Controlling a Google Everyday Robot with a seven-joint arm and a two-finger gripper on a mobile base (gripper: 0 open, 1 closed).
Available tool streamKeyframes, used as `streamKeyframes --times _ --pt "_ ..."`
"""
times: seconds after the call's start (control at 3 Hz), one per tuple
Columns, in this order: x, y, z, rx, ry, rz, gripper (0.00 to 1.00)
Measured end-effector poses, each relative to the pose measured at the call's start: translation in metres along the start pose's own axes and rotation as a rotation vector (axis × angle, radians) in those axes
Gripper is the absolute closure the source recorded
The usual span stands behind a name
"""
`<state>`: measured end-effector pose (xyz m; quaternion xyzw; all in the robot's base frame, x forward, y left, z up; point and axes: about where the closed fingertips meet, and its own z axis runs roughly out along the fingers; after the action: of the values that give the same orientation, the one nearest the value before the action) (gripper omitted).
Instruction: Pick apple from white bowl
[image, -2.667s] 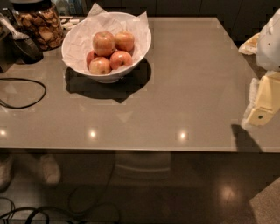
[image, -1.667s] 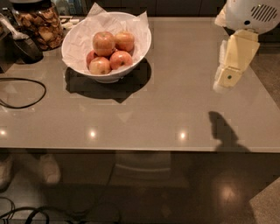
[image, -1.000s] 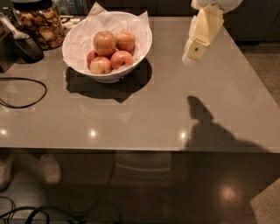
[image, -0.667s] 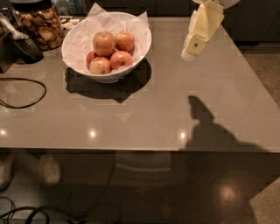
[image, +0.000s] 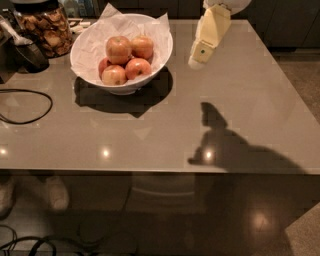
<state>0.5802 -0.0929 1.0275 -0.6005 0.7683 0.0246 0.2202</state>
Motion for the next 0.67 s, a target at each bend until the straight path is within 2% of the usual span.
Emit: streamKeyframes --times 0.33,0.67 --pt "-0.031 -0.004 0.020 -0.033 -0.030 -0.024 0.00" --pt "-0.075 -0.008 0.039 -0.039 -0.043 -0.091 0.00"
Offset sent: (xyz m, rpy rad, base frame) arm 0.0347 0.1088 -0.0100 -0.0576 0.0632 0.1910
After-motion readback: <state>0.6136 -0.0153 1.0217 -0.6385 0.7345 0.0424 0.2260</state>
